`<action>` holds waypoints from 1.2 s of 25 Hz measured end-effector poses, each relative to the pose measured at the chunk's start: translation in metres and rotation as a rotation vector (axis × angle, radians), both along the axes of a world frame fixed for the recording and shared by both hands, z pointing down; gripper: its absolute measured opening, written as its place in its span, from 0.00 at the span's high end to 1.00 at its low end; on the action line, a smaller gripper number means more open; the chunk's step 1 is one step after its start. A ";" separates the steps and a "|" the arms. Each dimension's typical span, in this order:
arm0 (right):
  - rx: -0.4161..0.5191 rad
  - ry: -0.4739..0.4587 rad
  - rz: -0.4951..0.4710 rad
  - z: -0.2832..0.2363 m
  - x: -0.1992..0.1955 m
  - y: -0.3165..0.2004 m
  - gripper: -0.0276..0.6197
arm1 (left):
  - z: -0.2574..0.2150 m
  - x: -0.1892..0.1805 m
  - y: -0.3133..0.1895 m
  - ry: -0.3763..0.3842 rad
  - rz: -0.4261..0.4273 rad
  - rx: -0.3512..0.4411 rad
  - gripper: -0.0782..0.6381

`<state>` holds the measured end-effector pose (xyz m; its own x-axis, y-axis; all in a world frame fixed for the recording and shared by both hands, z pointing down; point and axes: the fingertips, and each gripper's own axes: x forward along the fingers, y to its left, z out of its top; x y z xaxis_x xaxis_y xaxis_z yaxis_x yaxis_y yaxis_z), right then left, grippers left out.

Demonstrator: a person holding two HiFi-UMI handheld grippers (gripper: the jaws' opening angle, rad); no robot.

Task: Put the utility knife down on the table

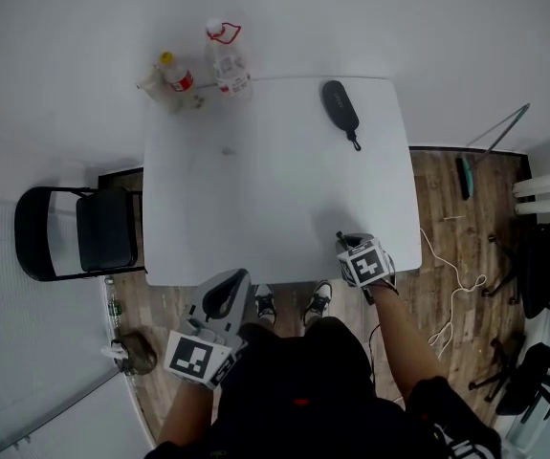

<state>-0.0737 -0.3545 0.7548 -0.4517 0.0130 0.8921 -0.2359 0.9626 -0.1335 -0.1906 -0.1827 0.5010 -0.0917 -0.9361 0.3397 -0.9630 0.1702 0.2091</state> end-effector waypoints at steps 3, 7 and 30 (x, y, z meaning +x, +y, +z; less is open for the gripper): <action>0.015 0.017 -0.005 0.008 -0.002 0.000 0.85 | 0.001 -0.001 0.000 -0.002 0.003 0.006 0.86; 0.033 0.026 -0.016 0.012 -0.003 0.004 0.85 | 0.000 -0.005 0.002 -0.001 0.003 0.012 0.86; 0.165 -0.302 0.105 -0.111 -0.006 -0.010 0.92 | -0.028 -0.002 -0.003 -0.038 0.051 0.037 0.86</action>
<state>-0.0795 -0.3643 0.6435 -0.6864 -0.1804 0.7045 -0.3080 0.9497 -0.0570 -0.1930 -0.1860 0.4727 -0.0557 -0.9518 0.3018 -0.9775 0.1136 0.1779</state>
